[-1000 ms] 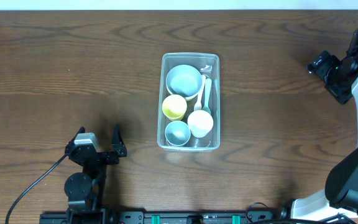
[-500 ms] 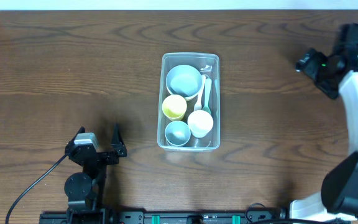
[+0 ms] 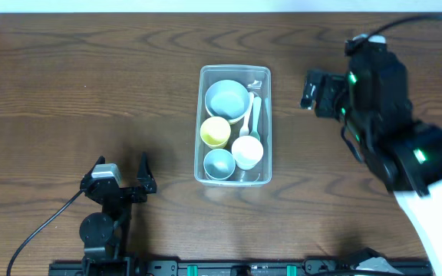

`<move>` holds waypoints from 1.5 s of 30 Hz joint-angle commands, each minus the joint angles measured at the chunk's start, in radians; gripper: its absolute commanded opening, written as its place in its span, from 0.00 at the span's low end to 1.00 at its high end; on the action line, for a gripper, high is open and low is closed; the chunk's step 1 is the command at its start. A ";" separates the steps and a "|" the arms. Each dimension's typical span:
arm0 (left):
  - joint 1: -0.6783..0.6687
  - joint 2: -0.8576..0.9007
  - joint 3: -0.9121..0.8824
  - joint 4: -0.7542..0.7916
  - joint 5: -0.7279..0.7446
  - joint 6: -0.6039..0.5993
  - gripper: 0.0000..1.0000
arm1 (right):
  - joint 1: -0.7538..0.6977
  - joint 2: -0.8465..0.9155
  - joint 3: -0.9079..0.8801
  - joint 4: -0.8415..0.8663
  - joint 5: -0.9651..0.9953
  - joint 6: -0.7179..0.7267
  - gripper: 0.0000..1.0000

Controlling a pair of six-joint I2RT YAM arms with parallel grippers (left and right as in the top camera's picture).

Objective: Pack container

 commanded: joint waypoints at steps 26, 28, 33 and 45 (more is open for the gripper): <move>0.004 -0.006 -0.028 -0.014 0.010 -0.001 0.98 | -0.233 -0.987 -1.332 0.996 -0.237 -0.232 0.99; 0.004 -0.006 -0.028 -0.014 0.010 -0.001 0.98 | -0.244 -1.033 -1.372 0.995 -0.236 -0.232 0.99; 0.004 -0.006 -0.028 -0.014 0.010 -0.001 0.98 | -0.253 -1.089 -1.433 0.991 -0.237 -0.232 0.99; 0.004 -0.006 -0.028 -0.014 0.010 -0.001 0.98 | -0.288 -1.184 -1.459 0.798 -0.236 -0.232 0.99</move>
